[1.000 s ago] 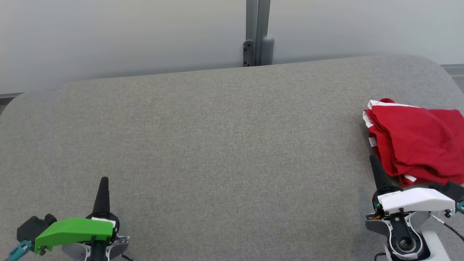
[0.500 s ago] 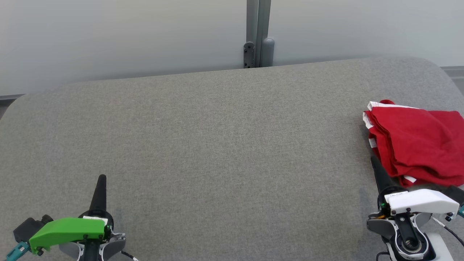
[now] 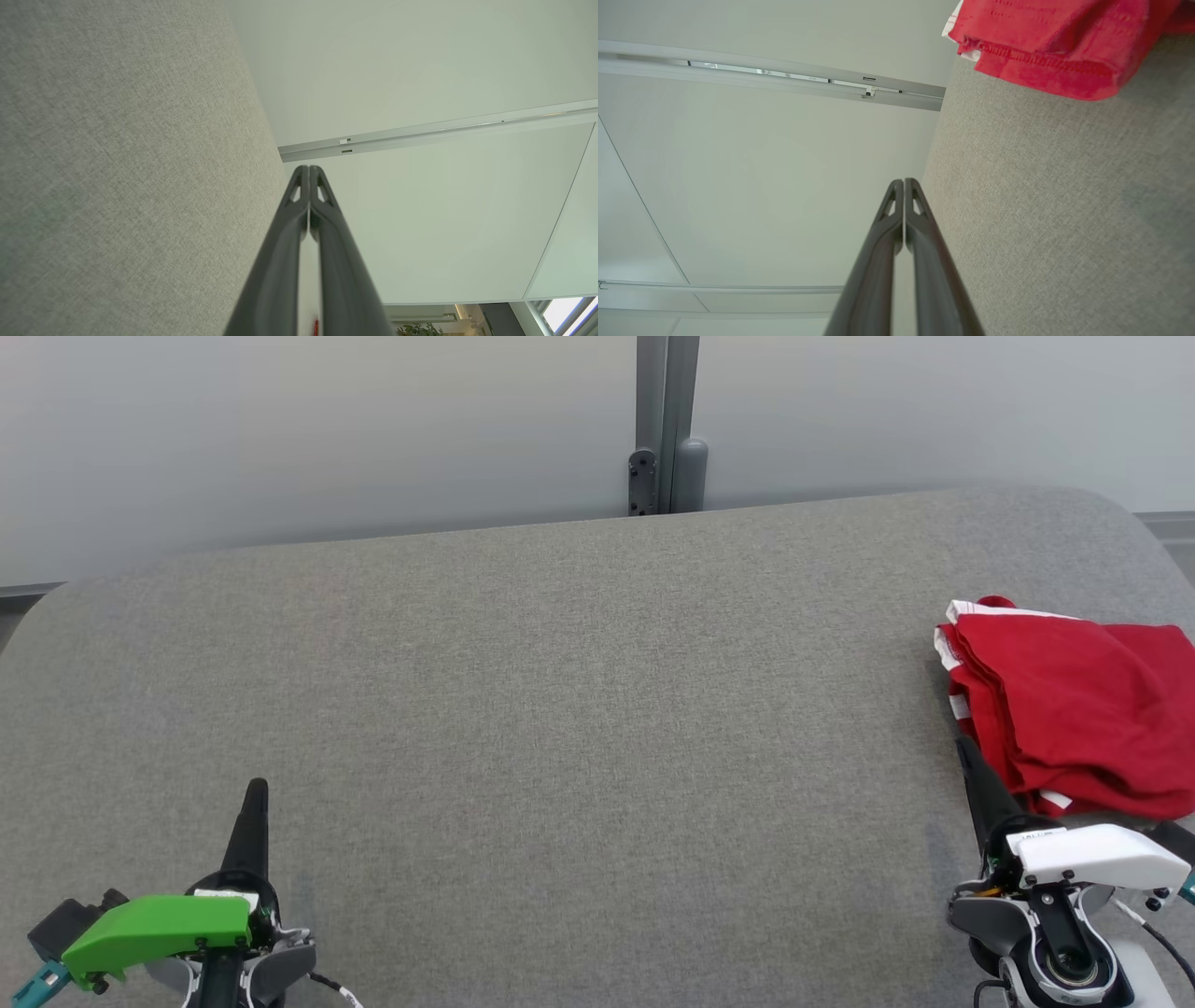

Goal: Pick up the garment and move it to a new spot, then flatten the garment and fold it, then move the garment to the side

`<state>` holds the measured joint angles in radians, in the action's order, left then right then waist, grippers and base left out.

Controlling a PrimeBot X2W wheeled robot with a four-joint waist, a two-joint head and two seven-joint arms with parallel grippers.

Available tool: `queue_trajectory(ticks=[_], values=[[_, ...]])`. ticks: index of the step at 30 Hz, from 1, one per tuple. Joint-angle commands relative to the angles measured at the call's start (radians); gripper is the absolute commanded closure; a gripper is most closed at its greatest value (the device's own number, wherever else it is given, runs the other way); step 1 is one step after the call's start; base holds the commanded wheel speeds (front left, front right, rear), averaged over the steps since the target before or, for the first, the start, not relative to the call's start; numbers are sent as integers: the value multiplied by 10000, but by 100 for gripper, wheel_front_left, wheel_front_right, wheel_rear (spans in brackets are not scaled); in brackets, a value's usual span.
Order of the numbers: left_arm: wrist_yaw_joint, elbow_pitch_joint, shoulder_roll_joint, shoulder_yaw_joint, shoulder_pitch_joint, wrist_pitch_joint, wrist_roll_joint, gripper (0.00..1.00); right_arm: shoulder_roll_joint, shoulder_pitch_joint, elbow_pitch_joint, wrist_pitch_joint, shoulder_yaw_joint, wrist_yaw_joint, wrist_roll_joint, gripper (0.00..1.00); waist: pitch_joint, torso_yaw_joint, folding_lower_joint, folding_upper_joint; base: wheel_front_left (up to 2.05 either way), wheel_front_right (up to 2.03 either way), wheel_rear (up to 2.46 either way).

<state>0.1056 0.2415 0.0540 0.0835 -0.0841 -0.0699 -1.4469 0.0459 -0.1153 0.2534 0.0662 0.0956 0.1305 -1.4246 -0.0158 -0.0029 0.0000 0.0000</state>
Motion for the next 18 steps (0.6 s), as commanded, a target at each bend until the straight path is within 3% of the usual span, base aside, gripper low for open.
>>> queue_trajectory(ticks=[1,18], values=[[67,-15,5,64,-218,-44,-251,100,61,55,-82,69,48,4,-246,100,7,2,0,0,0,0,0],[223,31,-31,274,-295,-356,-1286,100,65,96,-105,394,162,4,-1463,100,90,21,0,0,0,0,0]])
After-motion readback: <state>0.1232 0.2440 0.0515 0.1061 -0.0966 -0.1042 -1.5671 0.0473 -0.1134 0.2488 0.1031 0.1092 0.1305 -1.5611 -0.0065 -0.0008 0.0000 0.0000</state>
